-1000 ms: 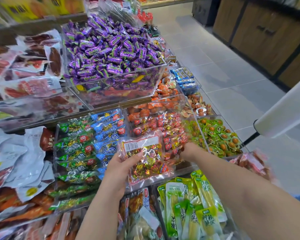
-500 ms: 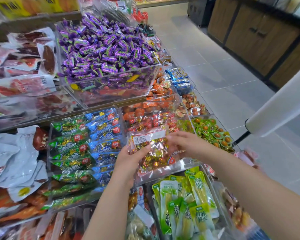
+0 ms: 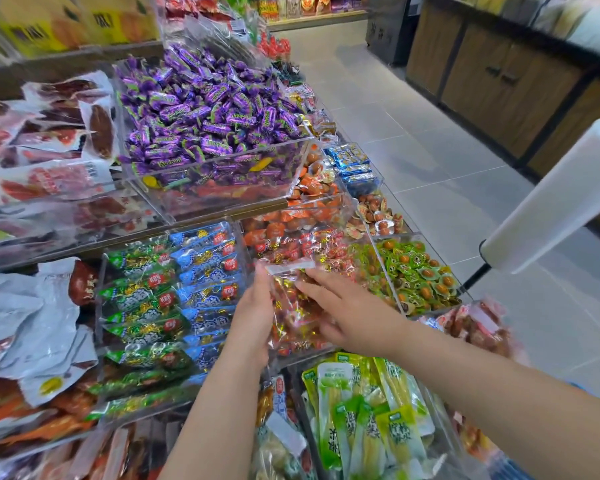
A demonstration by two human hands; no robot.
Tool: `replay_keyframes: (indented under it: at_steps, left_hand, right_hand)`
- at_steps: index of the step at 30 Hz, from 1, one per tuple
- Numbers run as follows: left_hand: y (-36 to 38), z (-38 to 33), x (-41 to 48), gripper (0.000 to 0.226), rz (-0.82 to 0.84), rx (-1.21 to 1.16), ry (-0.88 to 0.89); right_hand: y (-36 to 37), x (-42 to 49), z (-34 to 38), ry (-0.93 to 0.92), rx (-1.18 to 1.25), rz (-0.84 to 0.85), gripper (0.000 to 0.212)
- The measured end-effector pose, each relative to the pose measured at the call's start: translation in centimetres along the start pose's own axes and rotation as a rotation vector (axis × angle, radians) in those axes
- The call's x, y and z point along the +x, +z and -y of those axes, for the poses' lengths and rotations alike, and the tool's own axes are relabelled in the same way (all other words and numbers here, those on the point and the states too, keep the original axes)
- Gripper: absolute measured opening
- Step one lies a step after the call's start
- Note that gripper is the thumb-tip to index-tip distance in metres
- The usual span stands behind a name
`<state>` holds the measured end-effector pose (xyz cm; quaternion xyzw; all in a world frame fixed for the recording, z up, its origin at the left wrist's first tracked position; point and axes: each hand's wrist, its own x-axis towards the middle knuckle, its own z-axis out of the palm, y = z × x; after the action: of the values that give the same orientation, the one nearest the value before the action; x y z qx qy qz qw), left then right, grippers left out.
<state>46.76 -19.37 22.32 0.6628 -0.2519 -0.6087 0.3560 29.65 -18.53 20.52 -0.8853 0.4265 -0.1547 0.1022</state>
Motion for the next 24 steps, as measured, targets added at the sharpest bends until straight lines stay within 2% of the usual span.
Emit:
replay_keyframes:
  at_steps: [3,6,7,10,11,12,13,14,16,19,20,22,24]
  left_hand:
    - [0.4,0.2,-0.5,0.092,0.015,0.036,0.052]
    - [0.2,-0.1,-1.0,0.1,0.023,0.03,0.102]
    - [-0.1,-0.1,-1.1,0.095,0.012,0.031,0.098]
    - [-1.5,0.4,-0.2,0.049,-0.005,0.021,0.099]
    - [-1.9,0.6,0.2,0.04,-0.003,0.018,0.109]
    - [-2.3,0.6,0.4,0.038,-0.015,0.028,0.119]
    - [-2.6,0.7,0.7,0.042,-0.028,0.028,0.129]
    - [-2.9,0.7,0.9,0.042,-0.039,0.008,0.137]
    - [-3.3,0.7,1.3,0.035,-0.051,-0.05,0.157]
    - [-3.8,0.9,1.7,0.023,-0.062,-0.023,0.174]
    - [-3.8,1.0,1.8,0.022,-0.065,0.001,0.176]
    - [-4.0,1.0,1.7,0.024,-0.067,0.033,0.176]
    - [-4.2,1.2,1.7,0.021,-0.065,0.033,0.175]
  right_hand:
    - [0.7,0.3,1.2,0.104,0.062,-0.167,0.058]
    - [-0.6,1.0,0.5,0.308,0.354,-0.178,0.045]
    - [-1.4,1.2,-0.1,0.402,0.508,-0.164,0.043]
    - [-3.4,1.7,-3.5,0.779,0.955,-0.119,0.033]
    - [-4.0,1.8,-4.8,0.881,1.103,-0.082,0.034]
    - [-4.6,1.8,-5.9,0.944,1.196,-0.037,0.039]
    - [-5.2,1.8,-6.8,0.975,1.187,0.017,0.044]
    - [-5.7,1.8,-7.4,0.967,1.051,0.08,0.049]
    - [-6.6,2.1,-7.8,0.856,0.592,0.223,0.05]
    - [-6.4,3.3,-6.7,0.552,0.061,0.568,0.006]
    - [-5.7,3.9,-6.2,0.477,-0.059,0.69,0.007]
    - [-3.6,4.8,-5.7,0.42,-0.23,0.872,0.025]
    - [-1.0,5.3,-5.8,0.397,-0.343,0.935,0.037]
